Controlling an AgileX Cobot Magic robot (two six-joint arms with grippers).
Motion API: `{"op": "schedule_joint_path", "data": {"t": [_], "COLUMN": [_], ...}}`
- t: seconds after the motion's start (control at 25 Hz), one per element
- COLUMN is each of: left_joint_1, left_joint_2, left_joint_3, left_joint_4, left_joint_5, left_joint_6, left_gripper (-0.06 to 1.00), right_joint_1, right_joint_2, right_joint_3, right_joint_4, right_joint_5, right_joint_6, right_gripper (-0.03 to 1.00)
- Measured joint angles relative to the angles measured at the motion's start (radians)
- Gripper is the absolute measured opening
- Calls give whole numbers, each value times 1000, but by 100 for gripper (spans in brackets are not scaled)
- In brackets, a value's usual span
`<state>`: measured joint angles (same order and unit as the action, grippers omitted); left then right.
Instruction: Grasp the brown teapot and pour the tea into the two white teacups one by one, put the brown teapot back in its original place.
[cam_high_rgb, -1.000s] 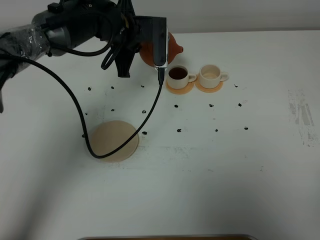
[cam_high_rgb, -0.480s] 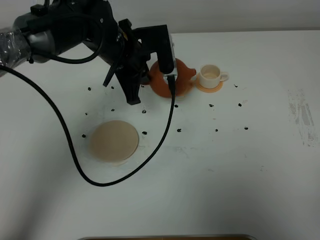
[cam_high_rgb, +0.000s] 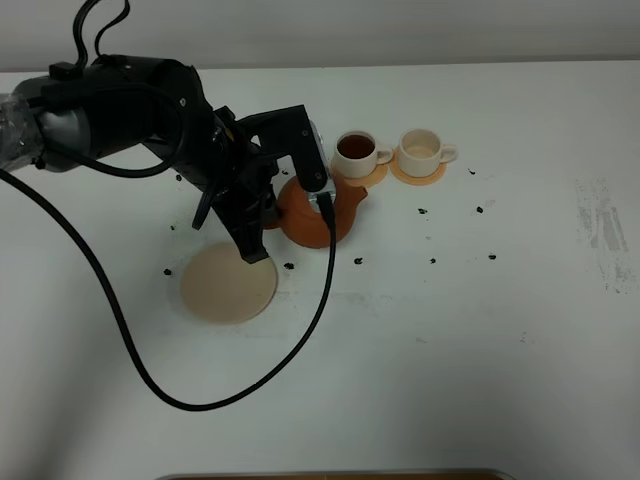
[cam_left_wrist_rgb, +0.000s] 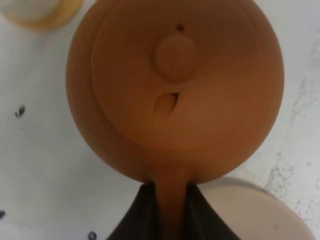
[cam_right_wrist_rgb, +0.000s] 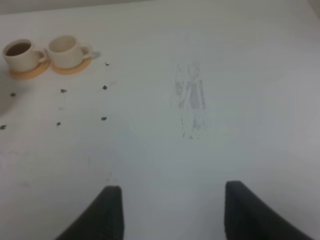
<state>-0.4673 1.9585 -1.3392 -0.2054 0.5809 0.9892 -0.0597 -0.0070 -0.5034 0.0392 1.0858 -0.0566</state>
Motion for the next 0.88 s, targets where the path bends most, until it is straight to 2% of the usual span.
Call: {"op": "schedule_joint_path", "data": {"t": [0.28, 0.6, 0.88], "left_joint_1": [22, 22, 13], "left_joint_2": [23, 73, 35], "left_joint_3": [16, 17, 7], "left_joint_4": [-2, -5, -4], "left_joint_5": [-23, -37, -40], "left_joint_6": [-54, -65, -80], "left_gripper": [12, 12, 12], "right_joint_1": [0, 0, 0], "right_joint_2": [0, 0, 0], "right_joint_3": [0, 0, 0], "right_joint_4": [0, 0, 0], "right_joint_5": [0, 0, 0], "right_joint_6": [0, 0, 0], "right_gripper": [47, 47, 47]}}
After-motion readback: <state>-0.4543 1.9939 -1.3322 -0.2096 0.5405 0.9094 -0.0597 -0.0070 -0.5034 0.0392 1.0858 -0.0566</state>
